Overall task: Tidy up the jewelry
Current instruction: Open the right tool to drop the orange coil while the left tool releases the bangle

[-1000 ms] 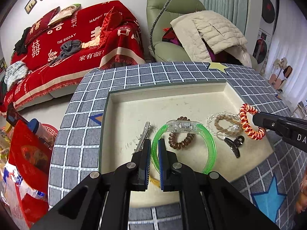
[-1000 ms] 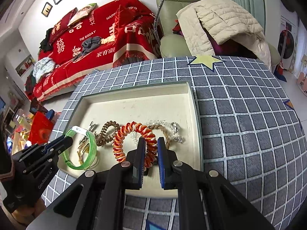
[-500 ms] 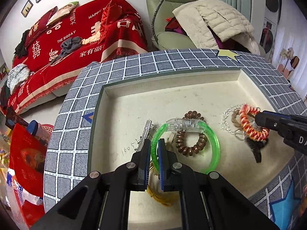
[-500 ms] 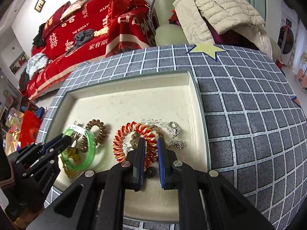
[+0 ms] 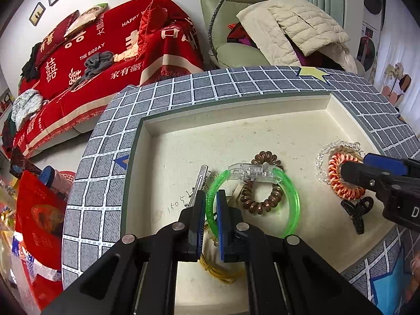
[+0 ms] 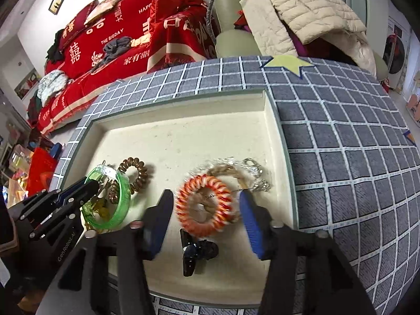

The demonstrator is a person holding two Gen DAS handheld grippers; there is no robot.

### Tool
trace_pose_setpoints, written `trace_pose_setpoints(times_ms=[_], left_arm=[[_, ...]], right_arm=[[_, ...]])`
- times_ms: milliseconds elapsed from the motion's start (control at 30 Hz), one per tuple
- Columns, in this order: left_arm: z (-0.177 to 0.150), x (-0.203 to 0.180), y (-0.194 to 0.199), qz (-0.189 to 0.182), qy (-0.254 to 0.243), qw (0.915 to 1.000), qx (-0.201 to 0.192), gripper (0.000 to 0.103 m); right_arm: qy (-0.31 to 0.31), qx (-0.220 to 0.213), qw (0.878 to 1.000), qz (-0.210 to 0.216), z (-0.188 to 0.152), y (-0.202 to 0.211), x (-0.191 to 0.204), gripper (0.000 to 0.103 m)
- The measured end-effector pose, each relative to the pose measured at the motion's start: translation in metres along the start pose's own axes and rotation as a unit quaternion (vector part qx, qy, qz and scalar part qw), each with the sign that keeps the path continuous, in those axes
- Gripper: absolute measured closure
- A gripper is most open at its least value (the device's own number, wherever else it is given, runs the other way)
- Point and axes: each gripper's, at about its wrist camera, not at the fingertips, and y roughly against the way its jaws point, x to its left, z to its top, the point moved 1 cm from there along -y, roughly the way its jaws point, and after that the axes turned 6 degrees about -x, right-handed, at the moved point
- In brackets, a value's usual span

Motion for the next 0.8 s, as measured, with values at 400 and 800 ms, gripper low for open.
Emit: trace_pose_setpoints(times_ms=[400,800], left_arm=[[0.000,0.002,0.020,-0.004,0.006,1.0000,-0.006,0.073],[-0.002,0.003,0.016,-0.007,0.000,0.9999,0.011,0.072]], right_arm=[[-0.023,-0.032,0.999,0.016,-0.005,0.038,-0.003,0.045],[-0.030,-0.027,0.999,0.010,-0.014,0.047,-0.008,0.043]])
